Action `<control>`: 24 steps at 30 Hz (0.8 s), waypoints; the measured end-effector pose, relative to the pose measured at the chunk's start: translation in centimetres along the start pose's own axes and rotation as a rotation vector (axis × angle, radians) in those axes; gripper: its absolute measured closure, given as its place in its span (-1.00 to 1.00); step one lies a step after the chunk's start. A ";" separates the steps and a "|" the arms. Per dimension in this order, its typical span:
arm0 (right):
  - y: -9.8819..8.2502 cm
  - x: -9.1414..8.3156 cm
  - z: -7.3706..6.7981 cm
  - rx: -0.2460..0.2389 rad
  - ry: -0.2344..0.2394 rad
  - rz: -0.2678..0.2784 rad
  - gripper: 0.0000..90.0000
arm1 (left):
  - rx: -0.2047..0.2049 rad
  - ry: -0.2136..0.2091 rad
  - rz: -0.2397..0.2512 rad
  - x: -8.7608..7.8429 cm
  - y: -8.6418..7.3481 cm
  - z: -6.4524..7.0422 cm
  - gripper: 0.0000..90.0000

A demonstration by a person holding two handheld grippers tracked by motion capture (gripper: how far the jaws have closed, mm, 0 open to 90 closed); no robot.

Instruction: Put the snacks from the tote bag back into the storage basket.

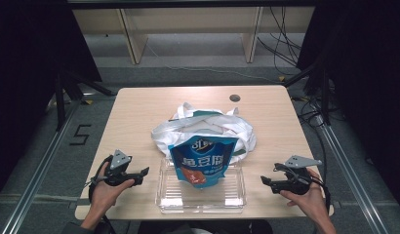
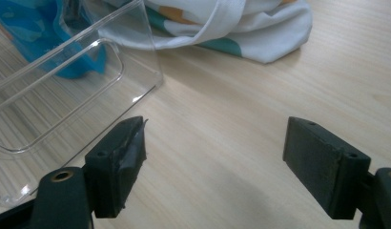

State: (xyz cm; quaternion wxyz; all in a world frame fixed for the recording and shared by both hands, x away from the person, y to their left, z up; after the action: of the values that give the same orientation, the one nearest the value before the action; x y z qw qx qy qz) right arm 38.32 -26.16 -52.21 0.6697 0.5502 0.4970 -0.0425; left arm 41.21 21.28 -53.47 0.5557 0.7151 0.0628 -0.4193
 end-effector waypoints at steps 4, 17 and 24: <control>-0.5 0.3 -0.1 -0.029 0.008 0.006 -0.50 | -0.005 0.005 0.011 0.1 0.1 0.0 -0.56; -2.3 -0.2 -1.6 0.040 -0.029 -0.009 -0.64 | 0.018 0.011 0.006 0.0 0.0 -0.1 -0.56; -3.0 -0.6 -1.2 0.022 -0.025 -0.021 -0.64 | 0.029 0.007 -0.006 0.0 0.0 -0.1 -0.56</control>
State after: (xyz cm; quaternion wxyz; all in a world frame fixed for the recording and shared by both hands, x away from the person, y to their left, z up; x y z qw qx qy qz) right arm 35.48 -26.67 -53.76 0.6694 0.5516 0.4937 -0.0620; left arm 41.28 21.36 -53.51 0.5439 0.7244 0.0606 -0.4192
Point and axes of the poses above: each handheld gripper's, and its own axes: x roughly forward along the jaws, y roughly out of its top, z roughly to its right, the point moved 7 cm from there along x, roughly forward along the jaws, and after that the axes turned 5 degrees about -z, right-handed, at the moved point
